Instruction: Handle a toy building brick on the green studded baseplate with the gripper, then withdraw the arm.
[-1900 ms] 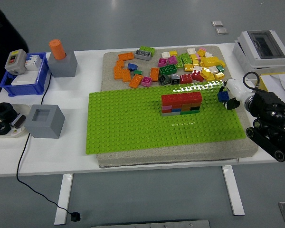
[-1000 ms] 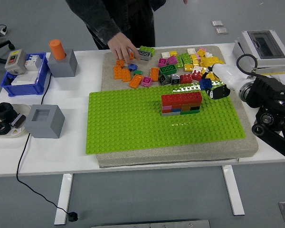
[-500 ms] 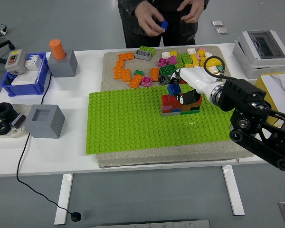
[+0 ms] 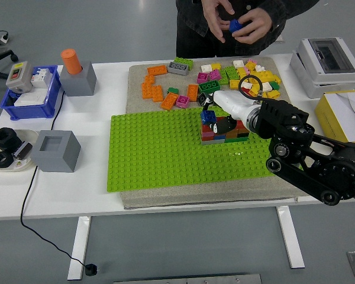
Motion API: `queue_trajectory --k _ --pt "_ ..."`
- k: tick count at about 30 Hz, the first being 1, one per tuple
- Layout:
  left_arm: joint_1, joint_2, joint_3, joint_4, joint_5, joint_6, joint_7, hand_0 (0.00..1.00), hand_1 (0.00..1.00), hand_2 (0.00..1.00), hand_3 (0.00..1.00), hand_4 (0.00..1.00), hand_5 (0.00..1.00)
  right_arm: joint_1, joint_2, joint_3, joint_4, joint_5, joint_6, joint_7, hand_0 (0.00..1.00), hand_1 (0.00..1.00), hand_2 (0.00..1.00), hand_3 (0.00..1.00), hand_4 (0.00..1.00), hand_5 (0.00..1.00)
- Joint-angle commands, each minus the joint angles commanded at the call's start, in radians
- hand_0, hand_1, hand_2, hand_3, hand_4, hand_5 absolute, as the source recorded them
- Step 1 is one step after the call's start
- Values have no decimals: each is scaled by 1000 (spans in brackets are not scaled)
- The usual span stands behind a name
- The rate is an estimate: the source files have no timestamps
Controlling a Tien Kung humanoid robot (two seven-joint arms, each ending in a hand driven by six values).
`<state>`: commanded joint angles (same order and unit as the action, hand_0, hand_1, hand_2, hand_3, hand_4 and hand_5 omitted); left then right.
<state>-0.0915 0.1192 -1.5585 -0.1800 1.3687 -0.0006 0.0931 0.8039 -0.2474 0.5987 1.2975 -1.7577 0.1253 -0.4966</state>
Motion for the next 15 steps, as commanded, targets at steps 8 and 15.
queue_trajectory --k 8,15 --pt "-1 1 1 0 1 0 0 632 589 564 581 626 214 4 15 -6 -31 -1 -1 3 843 857 892 594 603 159" --pt "-2 1 2 0 1 0 0 633 589 563 581 626 214 6 19 -10 -42 -3 -4 5 843 857 892 589 603 161"
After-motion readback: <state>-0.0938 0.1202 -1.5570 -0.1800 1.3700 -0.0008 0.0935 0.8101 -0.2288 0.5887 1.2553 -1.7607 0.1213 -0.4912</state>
